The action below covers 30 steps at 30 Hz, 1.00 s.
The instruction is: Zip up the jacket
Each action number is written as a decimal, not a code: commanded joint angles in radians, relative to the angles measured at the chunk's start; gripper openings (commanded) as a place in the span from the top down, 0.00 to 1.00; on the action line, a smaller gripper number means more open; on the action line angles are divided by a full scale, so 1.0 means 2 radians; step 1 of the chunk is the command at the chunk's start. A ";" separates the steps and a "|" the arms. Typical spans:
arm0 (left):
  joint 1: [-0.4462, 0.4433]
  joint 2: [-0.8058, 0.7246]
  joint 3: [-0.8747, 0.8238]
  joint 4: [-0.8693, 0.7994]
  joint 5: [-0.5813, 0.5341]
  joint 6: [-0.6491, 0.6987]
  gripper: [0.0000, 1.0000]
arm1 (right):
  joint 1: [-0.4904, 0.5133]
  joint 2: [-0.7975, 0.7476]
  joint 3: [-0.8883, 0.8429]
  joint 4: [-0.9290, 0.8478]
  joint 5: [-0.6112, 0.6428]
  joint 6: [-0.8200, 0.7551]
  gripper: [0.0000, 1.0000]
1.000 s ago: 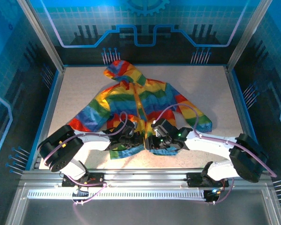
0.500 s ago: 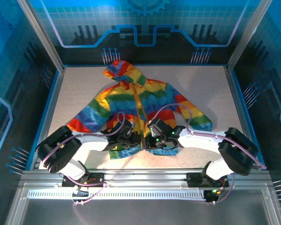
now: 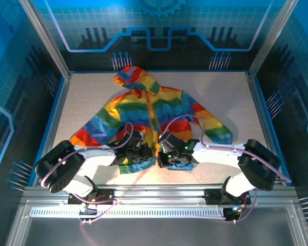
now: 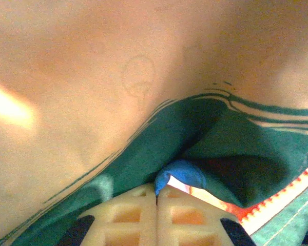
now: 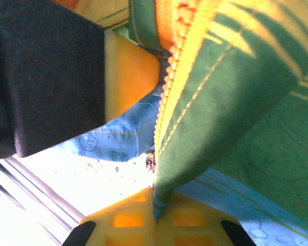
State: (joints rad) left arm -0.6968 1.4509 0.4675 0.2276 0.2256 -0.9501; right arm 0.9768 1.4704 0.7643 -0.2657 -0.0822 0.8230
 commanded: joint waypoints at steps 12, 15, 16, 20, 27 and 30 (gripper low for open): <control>0.074 -0.256 -0.008 -0.189 0.026 0.154 1.00 | -0.108 -0.132 -0.002 -0.011 -0.111 -0.153 1.00; 0.078 -0.315 -0.015 -0.190 0.040 0.174 1.00 | -0.120 -0.138 0.006 -0.004 -0.140 -0.174 1.00; 0.078 -0.329 -0.018 -0.186 0.047 0.177 1.00 | -0.121 -0.139 0.007 -0.001 -0.148 -0.179 1.00; 0.078 -0.379 -0.029 -0.162 0.075 0.181 1.00 | -0.124 -0.142 0.009 0.023 -0.200 -0.199 1.00; 0.077 -0.397 -0.082 -0.018 0.130 0.174 1.00 | -0.127 -0.149 0.003 0.068 -0.260 -0.212 1.00; 0.076 -0.397 -0.099 0.041 0.133 0.176 1.00 | -0.127 -0.146 0.008 0.063 -0.269 -0.221 1.00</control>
State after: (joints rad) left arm -0.5476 0.6647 0.2943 0.1268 0.4374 -0.6212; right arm 0.7315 1.1931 0.7612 -0.1711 -0.5438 0.4232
